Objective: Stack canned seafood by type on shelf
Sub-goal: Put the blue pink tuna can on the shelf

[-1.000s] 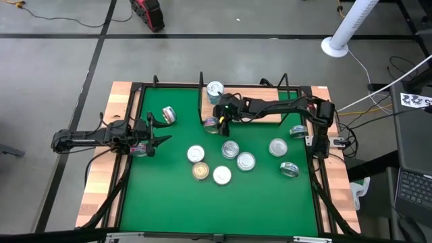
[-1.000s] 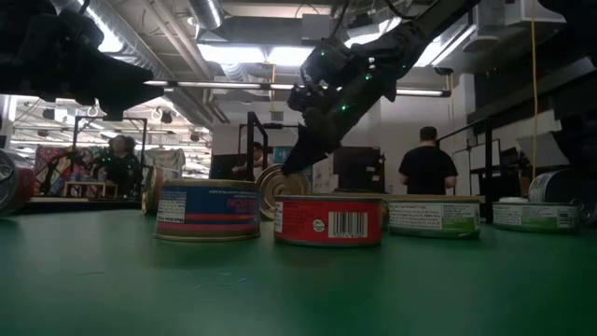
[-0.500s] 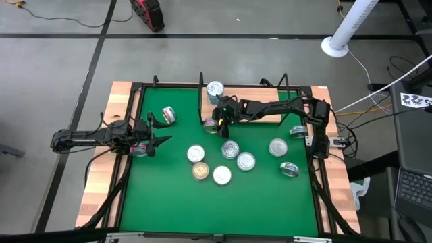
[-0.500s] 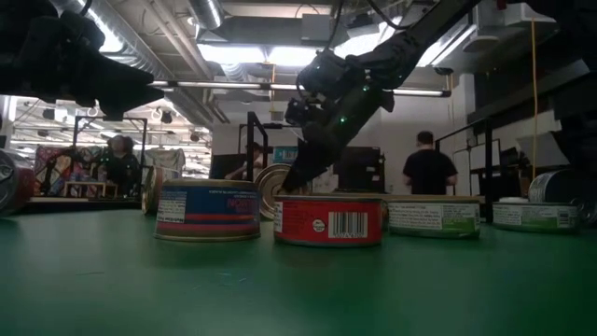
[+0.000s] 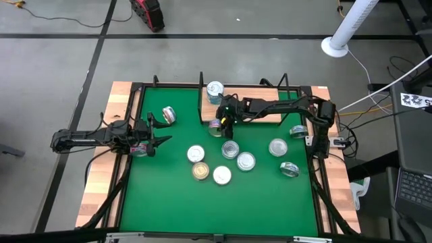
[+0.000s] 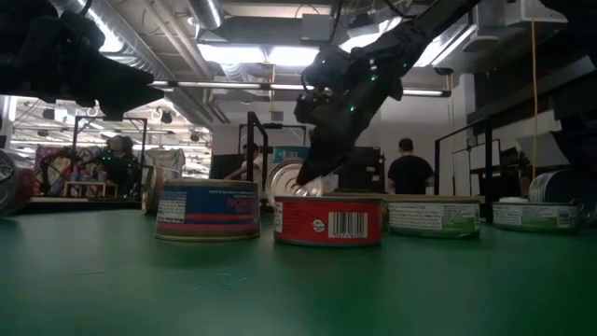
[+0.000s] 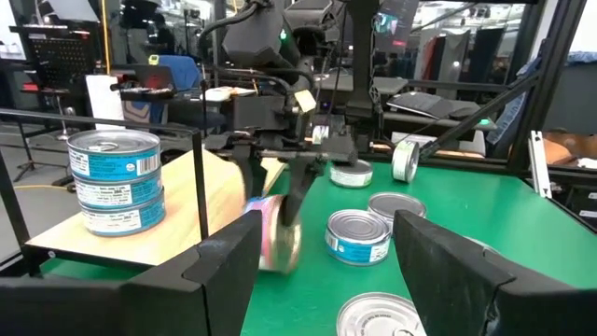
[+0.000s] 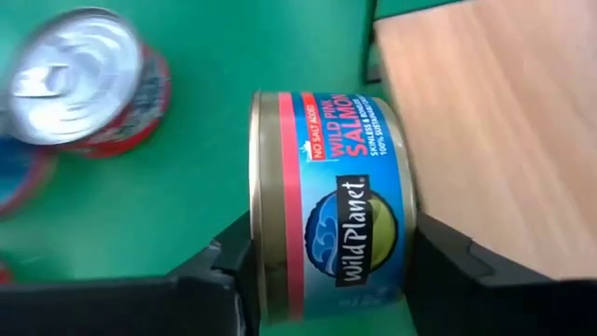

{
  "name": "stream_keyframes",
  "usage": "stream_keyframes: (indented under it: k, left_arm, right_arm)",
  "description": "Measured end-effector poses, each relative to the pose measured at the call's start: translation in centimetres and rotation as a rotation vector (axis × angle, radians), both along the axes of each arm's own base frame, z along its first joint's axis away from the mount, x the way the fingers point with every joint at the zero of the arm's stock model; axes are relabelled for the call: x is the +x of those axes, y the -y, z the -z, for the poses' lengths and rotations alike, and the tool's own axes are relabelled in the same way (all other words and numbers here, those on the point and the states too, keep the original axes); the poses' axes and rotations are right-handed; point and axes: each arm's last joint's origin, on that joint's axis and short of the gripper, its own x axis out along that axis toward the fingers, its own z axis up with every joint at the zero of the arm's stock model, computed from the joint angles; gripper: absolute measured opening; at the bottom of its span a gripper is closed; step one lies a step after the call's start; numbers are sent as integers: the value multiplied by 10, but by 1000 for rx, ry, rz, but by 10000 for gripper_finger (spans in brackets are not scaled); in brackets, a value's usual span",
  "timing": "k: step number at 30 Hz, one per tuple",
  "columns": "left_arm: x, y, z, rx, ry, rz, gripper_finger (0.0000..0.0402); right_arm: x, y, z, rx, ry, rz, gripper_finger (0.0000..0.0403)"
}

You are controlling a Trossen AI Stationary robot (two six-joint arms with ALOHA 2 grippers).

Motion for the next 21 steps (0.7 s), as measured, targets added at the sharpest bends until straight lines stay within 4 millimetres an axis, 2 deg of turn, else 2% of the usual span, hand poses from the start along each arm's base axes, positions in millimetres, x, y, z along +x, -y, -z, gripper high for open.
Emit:
stream_keyframes:
  k: [6,10,15,21]
  left_arm:
    - [1,0,1,-1,-10,0,239]
    - [1,0,1,-1,-10,-1,239]
    - [1,0,1,-1,-9,0,239]
    - [1,0,1,-1,-9,0,239]
  right_arm:
    - [-9,-5,-21,159,35,-16,192]
    - [-13,-1,-30,275,64,-3,191]
    - [-21,23,-31,417,56,156,181]
    - [-35,58,-31,492,63,337,190]
